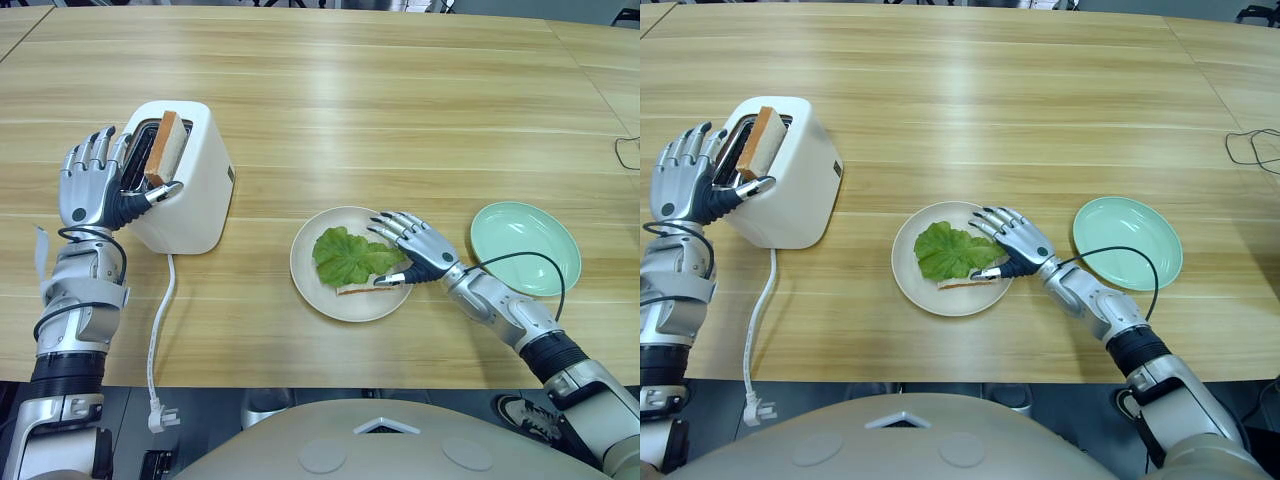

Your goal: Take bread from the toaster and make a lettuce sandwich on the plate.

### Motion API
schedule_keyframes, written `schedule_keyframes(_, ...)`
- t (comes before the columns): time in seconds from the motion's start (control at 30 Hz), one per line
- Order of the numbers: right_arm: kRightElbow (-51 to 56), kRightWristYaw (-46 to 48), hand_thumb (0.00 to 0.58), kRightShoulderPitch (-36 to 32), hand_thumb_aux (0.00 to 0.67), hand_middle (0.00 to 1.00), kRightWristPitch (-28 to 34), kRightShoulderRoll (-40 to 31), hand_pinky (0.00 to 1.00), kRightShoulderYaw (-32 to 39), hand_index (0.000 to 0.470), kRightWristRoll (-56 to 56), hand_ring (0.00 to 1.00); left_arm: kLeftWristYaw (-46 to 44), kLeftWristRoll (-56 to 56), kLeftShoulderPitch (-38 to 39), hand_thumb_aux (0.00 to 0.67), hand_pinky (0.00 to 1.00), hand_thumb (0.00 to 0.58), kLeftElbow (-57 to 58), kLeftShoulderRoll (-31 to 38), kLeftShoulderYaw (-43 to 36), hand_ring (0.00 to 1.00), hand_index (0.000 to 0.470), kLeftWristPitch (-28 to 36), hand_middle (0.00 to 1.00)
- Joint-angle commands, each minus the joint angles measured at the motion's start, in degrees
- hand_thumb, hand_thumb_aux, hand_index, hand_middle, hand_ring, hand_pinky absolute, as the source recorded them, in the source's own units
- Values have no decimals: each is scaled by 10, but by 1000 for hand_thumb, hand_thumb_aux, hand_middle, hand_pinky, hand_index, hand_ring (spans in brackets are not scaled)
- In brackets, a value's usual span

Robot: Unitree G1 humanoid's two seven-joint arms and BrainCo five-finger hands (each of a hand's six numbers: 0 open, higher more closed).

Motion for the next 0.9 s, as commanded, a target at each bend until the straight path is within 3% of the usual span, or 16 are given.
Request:
schedule_keyframes(0.03, -8, 5, 0, 13, 0, 0, 14, -14, 0, -15, 0, 0, 0, -14, -9, -5, 50, 0, 83, 11, 7, -13, 0, 34, 2, 0)
schedule_keyframes(0.07, -9, 5, 0, 16, 0, 0, 16, -18, 0, -19, 0, 1, 0, -16, -11, -9, 74, 0, 120, 11, 7, -14, 0, 51, 2, 0)
schedule_keyframes(0.1, -10, 4, 0, 19, 0, 0, 18, -21, 0, -23, 0, 3, 0, -18, -13, -14, 192, 0, 285, 13, 8, -16, 0, 132, 1, 0)
schedule_keyframes(0.13, -12, 1, 0, 23, 0, 0, 21, -24, 0, -28, 0, 4, 0, -21, -14, -19, 365, 0, 460, 16, 8, -19, 0, 251, -1, 0)
schedule_keyframes(0.17, -15, 0, 0, 26, 0, 0, 23, -26, 0, -33, 0, 5, 0, -24, -16, -25, 420, 0, 500, 20, 9, -23, 0, 289, -2, 0)
schedule_keyframes(0.2, -18, -1, 0, 28, 0, 0, 25, -26, 0, -37, 0, 6, 0, -29, -19, -31, 670, 0, 580, 23, 8, -26, 0, 460, -4, 0)
schedule_keyframes(0.3, -30, -1, 0, 38, 0, 0, 27, -23, 0, -42, 0, 8, 0, -45, -32, -48, 670, 55, 580, 37, 6, -45, 55, 460, -16, 55)
schedule_keyframes(0.33, -33, -2, 0, 41, 0, 0, 28, -21, 0, -44, 0, 8, 0, -48, -33, -53, 670, 133, 580, 43, 6, -52, 133, 460, -18, 133)
schedule_keyframes(0.37, -35, -3, 0, 43, 0, 0, 28, -20, 0, -45, 0, 8, 0, -50, -34, -56, 670, 518, 580, 47, 6, -56, 518, 460, -20, 518)
schedule_keyframes(0.4, -36, -3, 0, 45, 0, 0, 28, -18, 0, -45, 0, 8, 0, -52, -36, -58, 670, 784, 580, 49, 6, -58, 784, 460, -22, 784)
schedule_keyframes(0.43, -38, -5, 0, 46, 0, 0, 29, -17, 0, -46, 0, 8, 0, -52, -38, -59, 670, 957, 580, 51, 7, -60, 957, 460, -24, 957)
schedule_keyframes(0.5, -41, -7, 0, 49, 0, 0, 30, -16, 0, -48, 0, 7, 0, -52, -41, -60, 670, 1000, 580, 52, 9, -61, 1000, 460, -26, 1000)
schedule_keyframes(0.73, -41, -29, 0, 46, 0, 0, 34, -5, 0, -46, 0, 2, 0, 12, -78, -72, 670, 1000, 580, 24, -3, -18, 1000, 460, -45, 1000)
schedule_keyframes(0.9, -42, -51, 0, 43, 0, 0, 41, 6, 0, -49, 0, -1, 0, 139, -117, -105, 670, 1000, 580, 12, -33, 38, 1000, 460, -107, 1000)
